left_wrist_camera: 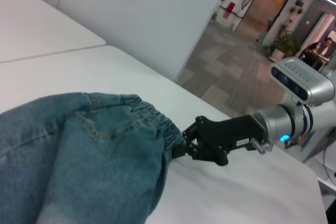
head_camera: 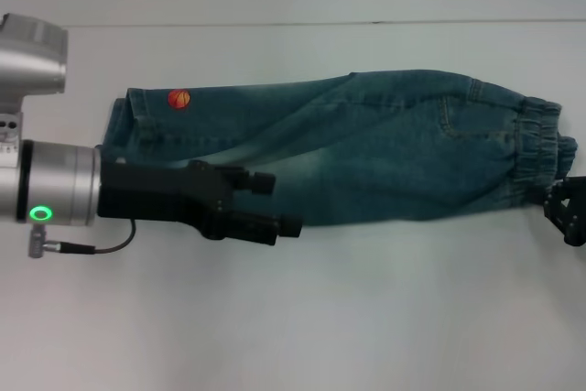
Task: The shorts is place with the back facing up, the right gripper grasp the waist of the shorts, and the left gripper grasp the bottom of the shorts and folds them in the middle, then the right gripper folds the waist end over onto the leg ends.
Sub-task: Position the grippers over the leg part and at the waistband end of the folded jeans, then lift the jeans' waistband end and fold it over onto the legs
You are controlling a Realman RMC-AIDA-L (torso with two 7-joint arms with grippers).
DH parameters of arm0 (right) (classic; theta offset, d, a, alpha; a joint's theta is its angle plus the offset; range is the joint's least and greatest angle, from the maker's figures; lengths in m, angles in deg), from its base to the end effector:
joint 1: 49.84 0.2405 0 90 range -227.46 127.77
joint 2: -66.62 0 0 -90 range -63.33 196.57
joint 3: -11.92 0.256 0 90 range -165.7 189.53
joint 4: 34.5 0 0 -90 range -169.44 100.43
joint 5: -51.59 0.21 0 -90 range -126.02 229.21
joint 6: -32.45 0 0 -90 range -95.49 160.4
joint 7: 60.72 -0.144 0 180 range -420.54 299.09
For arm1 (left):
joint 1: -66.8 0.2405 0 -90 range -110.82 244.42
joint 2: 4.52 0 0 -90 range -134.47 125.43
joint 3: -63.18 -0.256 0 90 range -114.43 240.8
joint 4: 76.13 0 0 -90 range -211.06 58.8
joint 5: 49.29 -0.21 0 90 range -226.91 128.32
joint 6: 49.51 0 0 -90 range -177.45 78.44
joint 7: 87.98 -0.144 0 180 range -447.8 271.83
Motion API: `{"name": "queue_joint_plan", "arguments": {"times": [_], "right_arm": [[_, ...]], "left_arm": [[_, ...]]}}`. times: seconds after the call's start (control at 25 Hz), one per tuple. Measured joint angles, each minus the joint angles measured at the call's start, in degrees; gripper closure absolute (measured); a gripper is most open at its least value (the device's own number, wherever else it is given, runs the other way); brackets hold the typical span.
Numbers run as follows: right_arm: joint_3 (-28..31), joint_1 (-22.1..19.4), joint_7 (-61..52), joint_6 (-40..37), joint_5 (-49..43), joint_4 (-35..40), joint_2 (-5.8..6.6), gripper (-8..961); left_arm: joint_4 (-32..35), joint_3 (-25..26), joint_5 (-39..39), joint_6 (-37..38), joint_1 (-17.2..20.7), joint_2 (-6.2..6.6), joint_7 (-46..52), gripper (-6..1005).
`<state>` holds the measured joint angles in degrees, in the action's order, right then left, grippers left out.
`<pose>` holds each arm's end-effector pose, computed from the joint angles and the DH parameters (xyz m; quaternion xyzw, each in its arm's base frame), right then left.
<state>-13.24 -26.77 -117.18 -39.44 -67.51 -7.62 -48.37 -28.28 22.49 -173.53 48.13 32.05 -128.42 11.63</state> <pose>0.3762 0.3037 0.0233 -0.9057 0.2321 0.1272 0.3311 -0.2142 0.3270 -0.0156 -0.9394 -0.2801 -0.1976 0.0086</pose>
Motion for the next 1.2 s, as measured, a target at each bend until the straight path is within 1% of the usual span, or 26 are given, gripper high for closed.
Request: {"name": "queue_joint_plan", "arguments": {"times": [0.04, 0.16, 0.24, 0.32, 0.36, 0.48, 0.52, 0.56, 0.68, 0.84, 0.96, 1.08, 1.2], "right_arm": [[0.1, -0.1, 0.0, -0.5, 0.0, 0.4, 0.02, 886], [0.4, -1.0, -0.4, -2.9, 0.3, 2.6, -0.06, 902], [0.7, -1.7, -1.3, -5.2, 0.4, 5.4, -0.53, 902], [0.9, -2.6, -3.3, -8.2, 0.4, 9.9, -1.63, 902], [0.9, -3.1, -4.4, -9.1, 0.3, 12.5, -2.39, 902], [0.6, -4.3, -7.1, -11.7, 0.1, 18.9, -4.28, 902], [0.5, -4.5, -7.9, -12.9, 0.0, 20.5, -4.63, 902], [0.5, -4.6, -8.6, -13.8, 0.1, 21.4, -4.67, 902], [0.7, -4.8, -10.4, -16.8, 0.1, 23.6, -4.63, 902], [-0.1, -5.1, -12.3, -18.6, -0.1, 26.3, -4.64, 902], [-0.3, -5.2, -14.0, -21.3, -0.5, 28.1, -4.66, 902], [-0.6, -5.6, -15.7, -22.9, -0.8, 30.5, -4.85, 902], [-0.9, -5.9, -17.0, -24.8, -1.0, 32.6, -4.97, 901]], "left_arm": [[-1.0, 0.0, 0.3, -0.8, -0.3, -0.02, -0.1, 65], [-5.4, -0.3, 0.7, -4.1, -1.8, -0.04, -0.8, 76], [-8.4, -0.6, 1.2, -7.7, -2.4, -0.33, -1.9, 99], [-11.3, -0.9, 2.6, -10.7, -2.5, -0.66, -4.4, 122], [-13.3, -1.1, 4.0, -12.2, -2.6, -0.71, -6.1, 134], [-19.2, -2.7, 8.3, -15.6, -3.4, -0.65, -10.6, 262], [-21.6, -3.3, 9.8, -16.9, -4.0, -0.67, -12.8, 305], [-23.9, -3.8, 11.0, -18.1, -4.5, -0.72, -14.5, 348], [-29.3, -4.0, 14.8, -22.0, -6.0, -0.73, -17.5, 583], [-35.8, -3.8, 22.0, -27.5, -7.1, -0.73, -21.8, 671], [-40.3, -3.6, 27.8, -28.1, -7.7, -0.73, -27.8, 738], [-45.1, -3.0, 31.7, -29.9, -9.1, -0.73, -33.6, 804], [-49.5, -0.5, 34.4, -31.8, -10.1, -0.73, -38.6, 890]]}}
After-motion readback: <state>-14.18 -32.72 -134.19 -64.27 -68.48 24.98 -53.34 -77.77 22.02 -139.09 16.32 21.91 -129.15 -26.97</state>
